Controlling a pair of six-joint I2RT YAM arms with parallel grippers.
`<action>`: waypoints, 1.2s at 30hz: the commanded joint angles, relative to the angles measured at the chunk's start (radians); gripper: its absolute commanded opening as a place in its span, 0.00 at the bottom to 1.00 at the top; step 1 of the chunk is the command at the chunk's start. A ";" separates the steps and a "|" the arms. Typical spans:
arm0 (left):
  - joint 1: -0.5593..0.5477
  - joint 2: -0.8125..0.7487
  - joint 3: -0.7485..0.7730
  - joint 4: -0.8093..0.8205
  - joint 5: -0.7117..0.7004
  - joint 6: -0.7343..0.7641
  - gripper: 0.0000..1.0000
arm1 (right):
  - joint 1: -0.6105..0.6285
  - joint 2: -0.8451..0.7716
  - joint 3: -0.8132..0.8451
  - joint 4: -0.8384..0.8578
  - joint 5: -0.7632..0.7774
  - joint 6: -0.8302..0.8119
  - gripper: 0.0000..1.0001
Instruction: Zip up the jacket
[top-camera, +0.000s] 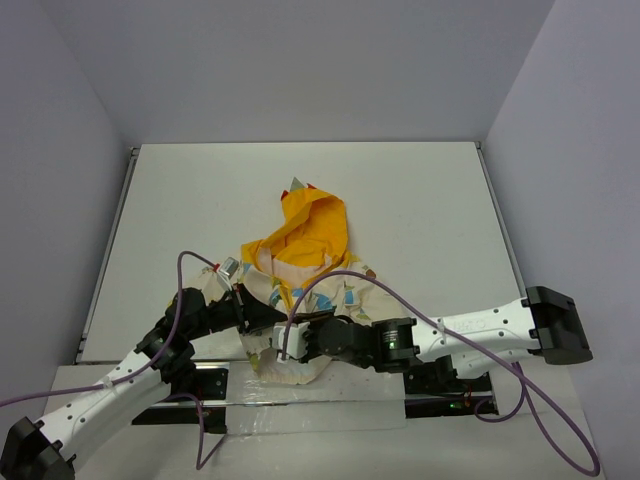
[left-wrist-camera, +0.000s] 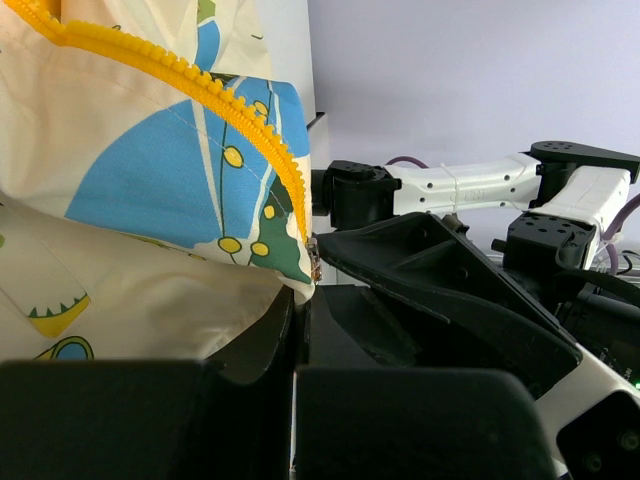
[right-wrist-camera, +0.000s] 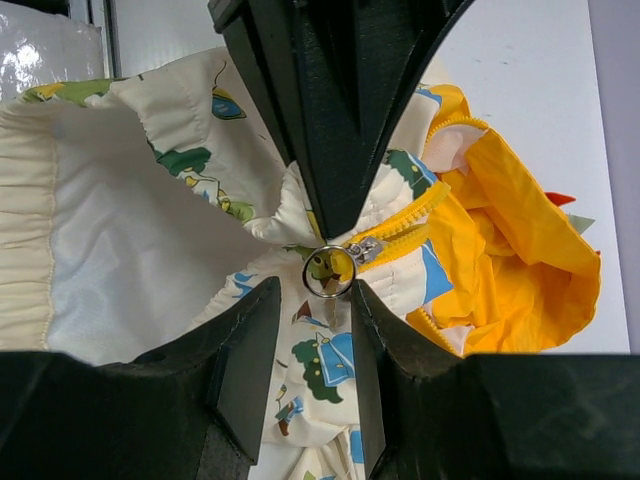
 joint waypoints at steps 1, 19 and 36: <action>-0.003 0.008 0.049 0.021 0.010 0.008 0.00 | 0.013 0.021 0.033 0.049 0.039 -0.016 0.42; -0.004 0.028 0.048 0.034 0.024 0.021 0.00 | 0.014 0.021 0.057 0.064 0.056 -0.001 0.17; -0.003 0.030 0.043 0.041 0.034 0.026 0.00 | 0.014 0.025 0.065 0.076 0.099 0.018 0.00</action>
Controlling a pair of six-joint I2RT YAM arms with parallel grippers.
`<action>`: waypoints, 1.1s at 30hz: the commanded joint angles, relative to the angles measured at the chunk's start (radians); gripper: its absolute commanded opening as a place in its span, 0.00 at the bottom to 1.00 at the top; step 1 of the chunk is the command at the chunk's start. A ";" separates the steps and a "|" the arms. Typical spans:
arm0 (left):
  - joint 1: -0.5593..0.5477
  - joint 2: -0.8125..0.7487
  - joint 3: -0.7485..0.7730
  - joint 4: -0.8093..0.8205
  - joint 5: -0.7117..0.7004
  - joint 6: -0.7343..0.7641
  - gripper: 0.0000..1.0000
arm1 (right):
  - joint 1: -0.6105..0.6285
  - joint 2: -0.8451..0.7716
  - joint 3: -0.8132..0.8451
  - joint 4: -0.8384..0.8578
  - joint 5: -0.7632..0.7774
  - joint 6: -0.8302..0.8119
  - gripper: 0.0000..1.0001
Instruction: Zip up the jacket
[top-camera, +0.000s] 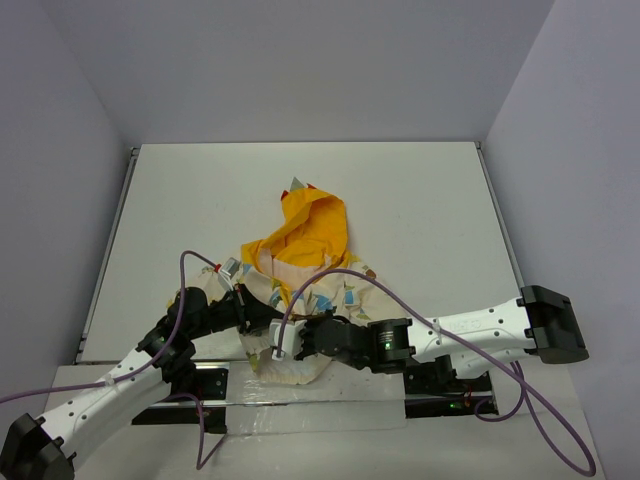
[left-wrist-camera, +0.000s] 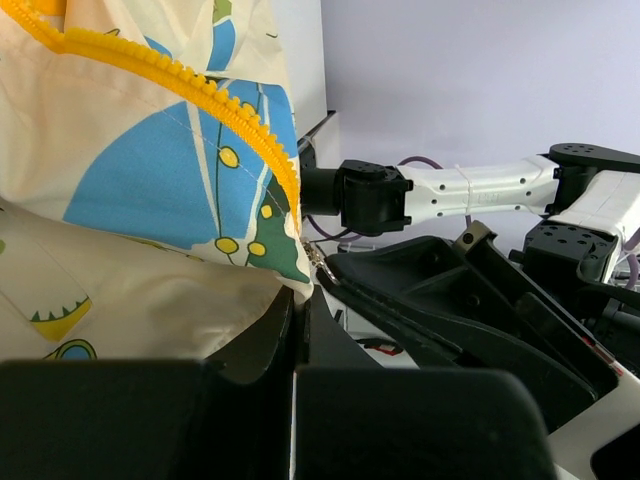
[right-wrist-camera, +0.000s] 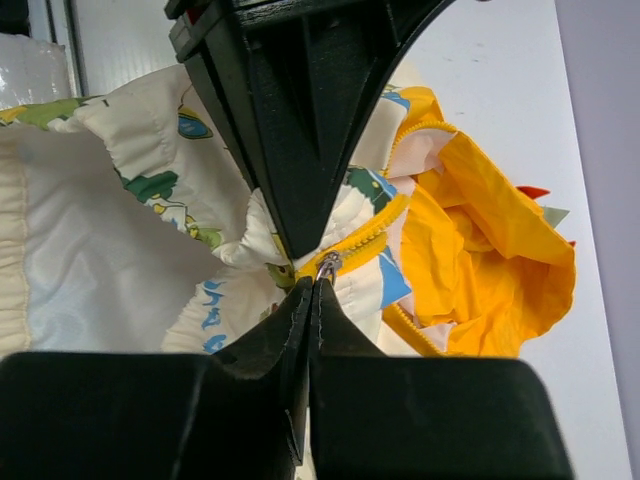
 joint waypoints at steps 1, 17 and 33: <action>-0.003 0.001 0.042 0.041 0.036 0.009 0.00 | 0.006 -0.003 0.040 0.051 0.042 0.015 0.00; -0.003 0.003 0.043 0.047 0.055 0.012 0.00 | 0.006 0.061 0.076 0.039 0.049 0.015 0.05; -0.004 -0.001 0.037 0.052 0.070 0.012 0.00 | 0.003 0.056 0.064 0.098 0.104 0.024 0.00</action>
